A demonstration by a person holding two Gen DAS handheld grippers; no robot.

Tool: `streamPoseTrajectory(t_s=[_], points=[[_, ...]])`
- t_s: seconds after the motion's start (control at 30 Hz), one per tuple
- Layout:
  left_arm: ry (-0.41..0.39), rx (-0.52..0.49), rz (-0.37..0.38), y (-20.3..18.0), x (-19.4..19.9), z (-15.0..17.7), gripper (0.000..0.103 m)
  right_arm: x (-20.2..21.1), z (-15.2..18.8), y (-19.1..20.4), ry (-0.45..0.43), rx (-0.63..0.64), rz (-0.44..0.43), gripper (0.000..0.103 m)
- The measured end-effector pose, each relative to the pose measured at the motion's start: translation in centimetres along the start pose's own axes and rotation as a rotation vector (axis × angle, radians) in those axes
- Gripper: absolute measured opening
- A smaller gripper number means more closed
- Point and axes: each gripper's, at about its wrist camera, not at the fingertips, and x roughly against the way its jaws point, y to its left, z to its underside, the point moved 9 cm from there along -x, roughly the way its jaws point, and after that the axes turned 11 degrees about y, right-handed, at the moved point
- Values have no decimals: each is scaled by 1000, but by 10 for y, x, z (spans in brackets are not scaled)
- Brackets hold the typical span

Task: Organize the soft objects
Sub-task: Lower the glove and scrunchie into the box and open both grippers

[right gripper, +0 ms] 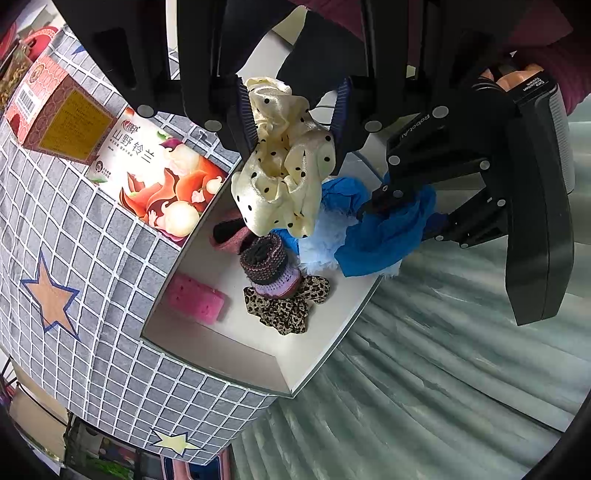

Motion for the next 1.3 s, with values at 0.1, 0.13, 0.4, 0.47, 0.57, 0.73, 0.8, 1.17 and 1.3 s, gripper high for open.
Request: streamPoseTrajectory(t_s=[0.1, 0.13, 0.4, 0.47, 0.57, 0.73, 0.8, 1.17, 1.3], points=[[-16, 16, -5, 2, 3, -7, 49, 0, -7, 0, 0, 4, 4, 38], [-22, 23, -7, 3, 5, -9, 59, 1, -11, 0, -3, 5, 5, 38], [-27, 102, -98, 18, 14, -23, 79, 19, -44, -5, -65, -17, 18, 88], [-14, 112, -44, 16, 12, -23, 79, 25, -49, -6, -79, -21, 16, 88], [-6, 114, -23, 16, 11, -24, 79, 31, -52, -11, -91, -39, 31, 93], [0, 121, -15, 14, 10, -25, 79, 33, -48, -20, -88, -67, 39, 103], [-2, 124, -16, 14, 10, -27, 79, 34, -47, -21, -88, -68, 55, 103], [-1, 114, -17, 15, 11, -27, 79, 30, -45, -22, -75, -74, 65, 103], [0, 114, -15, 15, 11, -27, 79, 29, -45, -21, -70, -72, 67, 103]])
